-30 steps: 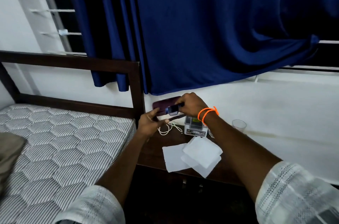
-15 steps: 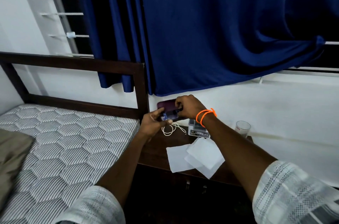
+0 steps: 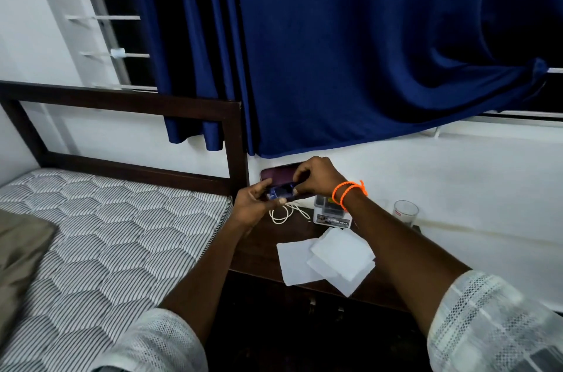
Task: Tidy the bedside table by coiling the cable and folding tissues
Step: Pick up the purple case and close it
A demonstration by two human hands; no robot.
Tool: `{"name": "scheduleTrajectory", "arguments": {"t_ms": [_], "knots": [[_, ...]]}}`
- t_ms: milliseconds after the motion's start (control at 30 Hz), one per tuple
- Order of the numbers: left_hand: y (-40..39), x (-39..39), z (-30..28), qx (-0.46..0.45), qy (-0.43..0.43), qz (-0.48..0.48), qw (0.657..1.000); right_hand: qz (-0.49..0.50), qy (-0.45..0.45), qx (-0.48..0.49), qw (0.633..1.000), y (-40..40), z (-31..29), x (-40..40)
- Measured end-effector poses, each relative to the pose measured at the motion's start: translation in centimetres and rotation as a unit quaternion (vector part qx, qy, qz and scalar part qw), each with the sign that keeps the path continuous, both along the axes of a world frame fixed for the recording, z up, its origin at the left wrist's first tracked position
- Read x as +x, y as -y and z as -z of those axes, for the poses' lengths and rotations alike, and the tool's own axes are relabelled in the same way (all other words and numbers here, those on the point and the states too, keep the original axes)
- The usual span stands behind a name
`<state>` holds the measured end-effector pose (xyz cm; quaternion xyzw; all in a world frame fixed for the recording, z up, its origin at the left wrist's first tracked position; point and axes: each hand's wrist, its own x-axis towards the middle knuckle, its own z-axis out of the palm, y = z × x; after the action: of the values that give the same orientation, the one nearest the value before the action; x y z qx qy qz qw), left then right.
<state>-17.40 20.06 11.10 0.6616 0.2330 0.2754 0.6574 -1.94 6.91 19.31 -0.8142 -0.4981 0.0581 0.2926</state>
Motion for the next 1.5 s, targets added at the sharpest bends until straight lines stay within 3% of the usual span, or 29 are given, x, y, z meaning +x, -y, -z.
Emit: {"name": "scheduleTrajectory", "arguments": {"t_ms": [133, 300, 367, 433, 500, 633, 1200, 1500], "knots": [[-0.2, -0.2, 0.3, -0.017, 0.009, 0.015, 1.000, 0.026, -0.037, 0.068, 0.997, 0.2, 0.7, 0.4], [-0.5, -0.4, 0.4, -0.038, 0.031, 0.024, 0.998, 0.220, -0.108, 0.140, 0.960, 0.9, 2.1, 1.6], [-0.5, -0.5, 0.3, -0.044, 0.037, 0.025, 0.998, 0.236, -0.283, 0.133, 0.920, 1.2, 2.4, 1.6], [-0.5, -0.7, 0.3, -0.055, 0.044, 0.031, 0.997, 0.177, -0.474, 0.139, 0.851, 1.4, 2.6, 1.1], [-0.6, -0.8, 0.3, -0.071, 0.051, 0.036, 0.995, 0.140, -0.540, 0.165, 0.813, 1.6, 2.9, 0.9], [-0.7, -1.2, 0.1, -0.084, 0.056, 0.027, 0.995, 0.129, -0.582, 0.218, 0.773, 1.5, 3.4, 1.3], [-1.3, -1.5, -1.0, -0.132, 0.104, 0.069, 0.983, 0.104, -0.640, 0.212, 0.731, 1.6, 3.0, 0.9], [-1.2, -1.7, -1.4, -0.132, 0.132, 0.039, 0.982, 0.093, -0.695, 0.251, 0.668, 1.3, 2.8, 0.9]]}}
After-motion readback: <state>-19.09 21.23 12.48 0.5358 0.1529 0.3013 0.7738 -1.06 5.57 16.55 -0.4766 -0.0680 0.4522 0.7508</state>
